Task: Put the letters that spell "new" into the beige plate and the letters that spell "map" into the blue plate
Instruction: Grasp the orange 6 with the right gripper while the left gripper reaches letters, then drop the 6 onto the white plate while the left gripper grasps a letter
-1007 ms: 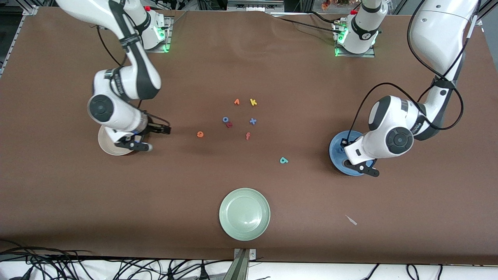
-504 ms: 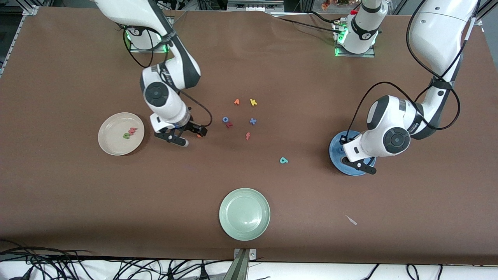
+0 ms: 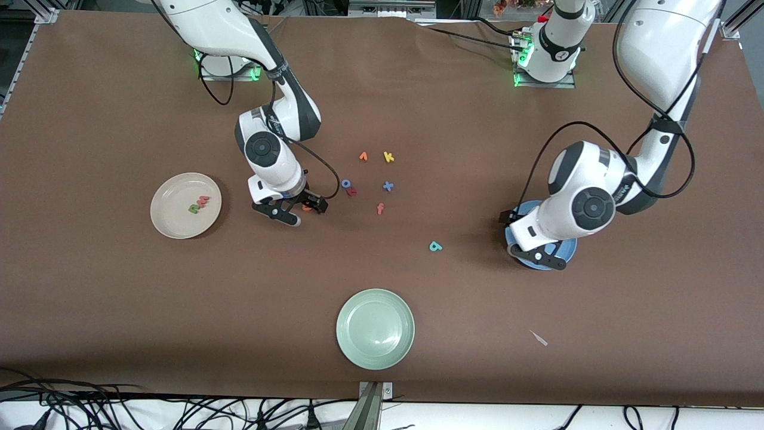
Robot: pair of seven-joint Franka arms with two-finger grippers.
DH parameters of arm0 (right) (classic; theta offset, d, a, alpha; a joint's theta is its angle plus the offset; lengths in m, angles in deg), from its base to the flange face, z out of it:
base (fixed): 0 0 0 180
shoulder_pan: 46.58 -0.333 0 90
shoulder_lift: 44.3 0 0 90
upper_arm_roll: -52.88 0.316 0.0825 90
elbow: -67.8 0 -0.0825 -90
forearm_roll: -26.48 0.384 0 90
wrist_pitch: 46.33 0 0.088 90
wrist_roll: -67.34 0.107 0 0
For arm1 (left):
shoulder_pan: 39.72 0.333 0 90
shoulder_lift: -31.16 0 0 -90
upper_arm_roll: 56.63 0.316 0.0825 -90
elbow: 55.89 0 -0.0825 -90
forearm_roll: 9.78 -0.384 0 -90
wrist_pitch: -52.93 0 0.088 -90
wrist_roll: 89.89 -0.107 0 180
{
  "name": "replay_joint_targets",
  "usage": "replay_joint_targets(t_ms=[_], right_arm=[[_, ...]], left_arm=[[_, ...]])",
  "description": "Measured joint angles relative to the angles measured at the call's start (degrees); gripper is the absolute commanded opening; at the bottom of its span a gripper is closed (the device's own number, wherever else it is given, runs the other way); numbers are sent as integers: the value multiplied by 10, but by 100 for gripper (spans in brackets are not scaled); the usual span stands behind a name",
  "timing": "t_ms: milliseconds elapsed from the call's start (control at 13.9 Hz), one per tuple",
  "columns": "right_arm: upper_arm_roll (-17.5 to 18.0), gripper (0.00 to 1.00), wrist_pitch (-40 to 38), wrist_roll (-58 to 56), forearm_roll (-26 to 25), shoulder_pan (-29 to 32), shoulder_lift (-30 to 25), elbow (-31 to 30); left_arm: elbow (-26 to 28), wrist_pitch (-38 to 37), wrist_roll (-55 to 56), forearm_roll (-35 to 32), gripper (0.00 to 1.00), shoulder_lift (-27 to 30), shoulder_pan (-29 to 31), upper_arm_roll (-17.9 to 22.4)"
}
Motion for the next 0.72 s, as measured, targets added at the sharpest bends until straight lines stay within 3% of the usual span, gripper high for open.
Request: replay_joint_targets(t_ms=[144, 360, 504, 720], right_arm=[[0, 75, 1, 2, 0, -1, 1, -3], [0, 49, 6, 2, 0, -1, 1, -10], [0, 41, 7, 2, 0, -1, 1, -10], [0, 11, 7, 2, 0, -1, -1, -11]], left_arm=[[-34, 0, 88, 0, 100, -20, -31, 0], [-81, 5, 231, 0, 100, -72, -68, 0], [-105, 15, 328, 0, 100, -104, -84, 0], [-132, 47, 490, 0, 100, -136, -110, 1]])
